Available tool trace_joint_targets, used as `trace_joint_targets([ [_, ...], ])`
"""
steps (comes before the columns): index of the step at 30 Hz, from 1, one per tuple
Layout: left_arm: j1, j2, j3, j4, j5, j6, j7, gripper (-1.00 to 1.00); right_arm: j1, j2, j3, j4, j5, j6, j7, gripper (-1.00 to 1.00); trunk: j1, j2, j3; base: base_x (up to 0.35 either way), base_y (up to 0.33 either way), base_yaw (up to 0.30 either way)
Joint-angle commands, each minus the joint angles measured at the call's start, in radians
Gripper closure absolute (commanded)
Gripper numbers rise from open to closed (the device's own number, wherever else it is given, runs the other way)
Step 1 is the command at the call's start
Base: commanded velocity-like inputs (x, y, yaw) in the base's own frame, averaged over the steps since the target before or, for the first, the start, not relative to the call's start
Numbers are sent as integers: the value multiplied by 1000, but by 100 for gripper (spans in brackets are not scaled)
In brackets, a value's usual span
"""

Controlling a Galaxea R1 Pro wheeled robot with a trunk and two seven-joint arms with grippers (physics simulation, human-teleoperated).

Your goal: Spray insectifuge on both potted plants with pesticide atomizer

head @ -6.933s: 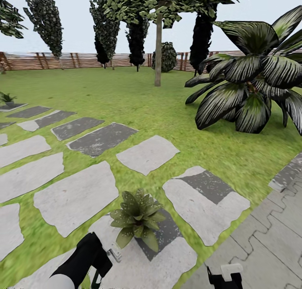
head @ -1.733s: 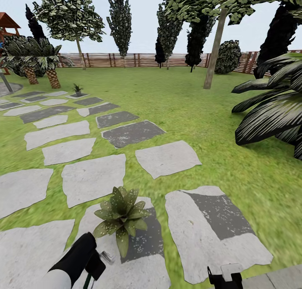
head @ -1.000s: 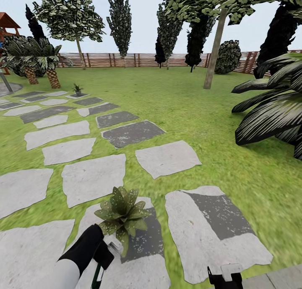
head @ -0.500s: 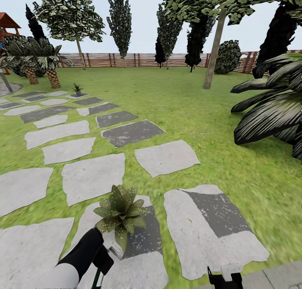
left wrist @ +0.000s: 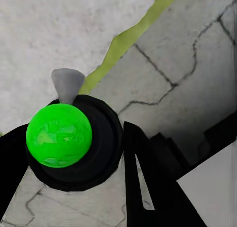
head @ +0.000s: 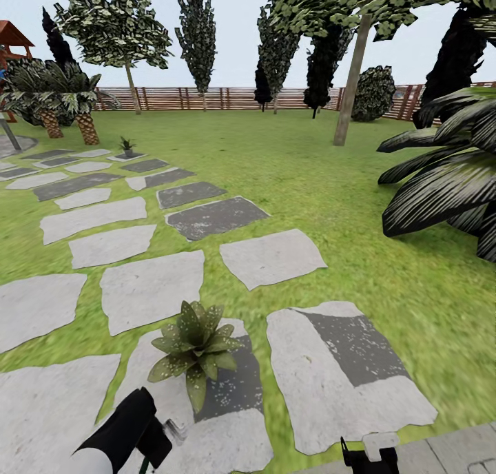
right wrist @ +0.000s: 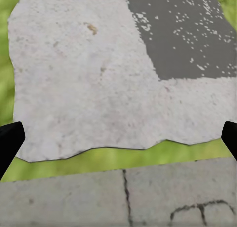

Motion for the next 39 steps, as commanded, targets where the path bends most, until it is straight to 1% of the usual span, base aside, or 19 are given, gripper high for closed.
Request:
trace_joint_targets([
  [1,-5,-7,5,-4,-9,4,-9,100,0,0,9,0,-10,-3,-1,-100,0,0,-1,0,0,0],
  [2,-9,-16,4,-6,-9,6,-10,100,-1,0,9,0,-10,-3,-1,-100,0,0,-1,0,0,0],
  [4,-17,-43,3,-16,-11,16,-10,100,-1,0,9,0,-10,-3,-1,-100,0,0,-1,0,0,0],
  [5,-30,-55,3,-32,-11,25,-11,100,-1,0,9,0,-10,-3,-1,-100,0,0,-1,0,0,0],
  [7,-45,-72,3,-43,-12,32,-11,100,-1,0,9,0,-10,-3,-1,-100,0,0,-1,0,0,0],
  [8,-49,-76,2,-44,-17,34,-11,100,-1,-1,9,0,-10,-3,-1,-100,0,0,-1,0,0,0],
  [10,-52,-74,2,-44,-30,35,-10,100,-1,0,9,0,-10,-3,-1,-100,0,0,-1,0,0,0],
  [13,-53,-61,2,-43,-43,35,-8,100,-1,0,9,0,-10,-3,-1,-100,0,0,-1,0,0,0],
  [14,-52,-53,2,-43,-44,35,-8,100,-1,0,9,0,-10,-3,-1,-100,0,0,-1,0,0,0],
  [16,-52,-27,3,-43,-45,35,-7,100,-1,0,9,0,-10,-3,-1,-100,0,0,-1,31,0,0],
  [18,-54,-13,4,-45,-46,36,-7,100,-1,0,9,0,-10,-3,-1,-100,0,0,-1,69,0,0],
  [24,-57,-11,2,-45,-46,35,-7,100,-1,-1,9,0,-10,-3,-1,-100,0,0,-1,67,0,-3],
  [25,-51,-8,0,-43,-54,34,-7,100,-1,-1,9,0,-10,-3,-1,-100,0,0,-1,44,0,-238],
  [26,-49,-7,0,-43,-78,34,-7,100,-1,-1,9,0,-10,-3,-1,-100,0,0,-1,18,0,-261],
  [28,-48,-7,1,-42,-112,33,-7,100,-1,0,9,0,-10,-3,-1,-100,0,0,-1,6,0,-116],
  [29,-47,-6,2,-42,-118,33,-7,100,-1,0,9,0,-10,-4,-1,-100,0,0,-1,2,0,-34],
  [32,-50,-6,7,-43,-122,34,-8,100,-1,-1,9,0,-10,-4,-1,-100,0,0,-1,1,0,-13],
  [36,-54,-8,3,-43,-123,35,-9,100,-1,-4,9,0,-10,-4,-1,-100,0,0,-1,13,0,-1],
  [39,-54,-10,3,-43,-122,35,-9,100,-1,-4,9,0,-10,-3,-1,-100,0,0,-1,230,0,0],
])
